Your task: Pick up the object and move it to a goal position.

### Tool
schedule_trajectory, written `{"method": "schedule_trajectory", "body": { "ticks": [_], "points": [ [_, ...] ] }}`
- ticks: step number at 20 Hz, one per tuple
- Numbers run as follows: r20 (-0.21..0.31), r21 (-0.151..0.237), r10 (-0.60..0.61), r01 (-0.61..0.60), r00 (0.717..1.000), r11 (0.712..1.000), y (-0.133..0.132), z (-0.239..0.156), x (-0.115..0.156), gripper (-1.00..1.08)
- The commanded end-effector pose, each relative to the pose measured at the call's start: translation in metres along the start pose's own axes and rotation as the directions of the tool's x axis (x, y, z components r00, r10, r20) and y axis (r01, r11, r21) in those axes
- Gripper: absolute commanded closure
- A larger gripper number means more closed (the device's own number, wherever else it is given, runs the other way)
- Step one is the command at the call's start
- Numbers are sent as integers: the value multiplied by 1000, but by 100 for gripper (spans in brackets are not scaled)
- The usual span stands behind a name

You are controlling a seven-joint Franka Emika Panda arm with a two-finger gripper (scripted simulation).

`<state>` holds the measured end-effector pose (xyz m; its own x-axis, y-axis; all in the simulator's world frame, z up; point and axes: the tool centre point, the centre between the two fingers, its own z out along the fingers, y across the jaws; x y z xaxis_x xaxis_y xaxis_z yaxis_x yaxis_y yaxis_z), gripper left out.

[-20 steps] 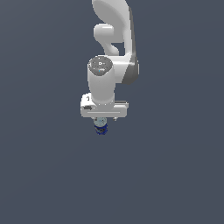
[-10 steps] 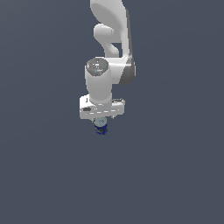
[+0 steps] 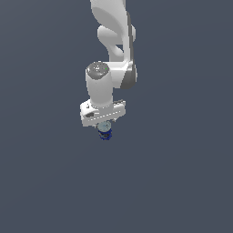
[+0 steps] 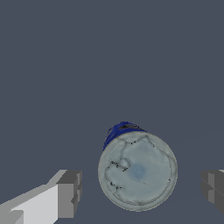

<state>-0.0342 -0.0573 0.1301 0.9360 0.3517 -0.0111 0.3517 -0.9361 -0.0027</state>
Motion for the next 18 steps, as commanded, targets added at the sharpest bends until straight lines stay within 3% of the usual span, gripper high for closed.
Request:
{"method": "schedule_trajectory", "body": {
  "ticks": [1, 18],
  "points": [
    [-4, -1, -38, 38, 999, 999, 1, 2, -3, -92],
    [-10, -4, -97, 97, 995, 995, 3, 18, -7, -92]
  ]
}}
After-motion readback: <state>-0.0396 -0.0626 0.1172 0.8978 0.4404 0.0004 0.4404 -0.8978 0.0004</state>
